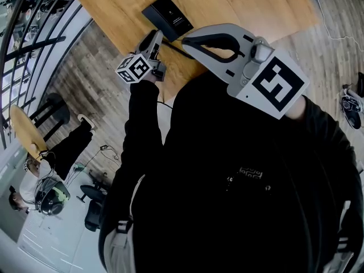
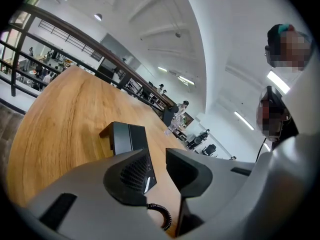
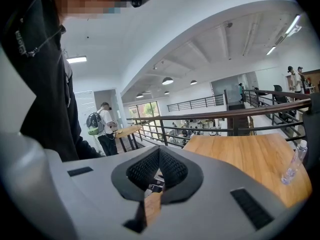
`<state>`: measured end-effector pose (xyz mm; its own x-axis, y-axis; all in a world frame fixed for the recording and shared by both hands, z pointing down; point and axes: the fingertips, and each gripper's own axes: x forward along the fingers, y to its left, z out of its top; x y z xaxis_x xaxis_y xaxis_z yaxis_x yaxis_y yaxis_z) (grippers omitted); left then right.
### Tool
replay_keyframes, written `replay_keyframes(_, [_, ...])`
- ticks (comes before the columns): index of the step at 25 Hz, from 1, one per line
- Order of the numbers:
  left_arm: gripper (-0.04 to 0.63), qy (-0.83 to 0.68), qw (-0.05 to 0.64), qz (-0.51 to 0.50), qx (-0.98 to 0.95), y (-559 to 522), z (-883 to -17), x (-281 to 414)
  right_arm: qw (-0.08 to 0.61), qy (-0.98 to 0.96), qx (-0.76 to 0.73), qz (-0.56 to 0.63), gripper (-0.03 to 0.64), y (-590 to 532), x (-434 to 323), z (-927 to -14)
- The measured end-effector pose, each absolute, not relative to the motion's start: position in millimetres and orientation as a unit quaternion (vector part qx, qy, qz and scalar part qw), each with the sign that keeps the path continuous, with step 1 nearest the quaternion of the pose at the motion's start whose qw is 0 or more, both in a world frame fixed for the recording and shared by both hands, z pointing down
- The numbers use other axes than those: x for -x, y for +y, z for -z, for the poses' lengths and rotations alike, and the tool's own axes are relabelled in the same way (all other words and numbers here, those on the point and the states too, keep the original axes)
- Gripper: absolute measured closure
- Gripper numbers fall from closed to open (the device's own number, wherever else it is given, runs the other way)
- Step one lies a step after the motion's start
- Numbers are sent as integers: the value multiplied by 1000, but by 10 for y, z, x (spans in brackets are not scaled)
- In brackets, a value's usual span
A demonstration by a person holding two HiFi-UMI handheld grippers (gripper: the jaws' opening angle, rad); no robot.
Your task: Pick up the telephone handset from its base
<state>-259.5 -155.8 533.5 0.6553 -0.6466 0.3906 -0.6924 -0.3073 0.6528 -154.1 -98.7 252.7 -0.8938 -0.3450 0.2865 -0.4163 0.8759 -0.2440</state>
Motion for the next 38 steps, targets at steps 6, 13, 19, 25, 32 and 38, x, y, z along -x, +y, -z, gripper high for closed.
replay_keyframes(6, [476,-395,422,-33,-815,-1588,-5434,2585,118,-963,-193,-150,600,-942,1562,-2545])
replay_keyframes(13, [428,-372,421,-45,-826,-1577,-5480,2517,116,-963,-188,-152,600,-898,1546,-2524])
replay_keyframes(19, [420,-384,435,-40,-814,-1633,-5601,2680,115,-966,-172,-153,600,-911,1657,-2538])
replay_keyframes(25, [399,-384,446,-39,-808,-1689,-5705,2752,120,-964,-173,-160,600,-938,1677,-2554])
replay_keyframes(32, [388,-388,465,-40,-795,-1766,-5947,2827,125,-962,-173,-168,600,-978,1686,-2640])
replay_keyframes(38, [387,-383,483,-45,-786,-1823,-6062,2813,126,-961,-174,-173,600,-1028,1664,-2664])
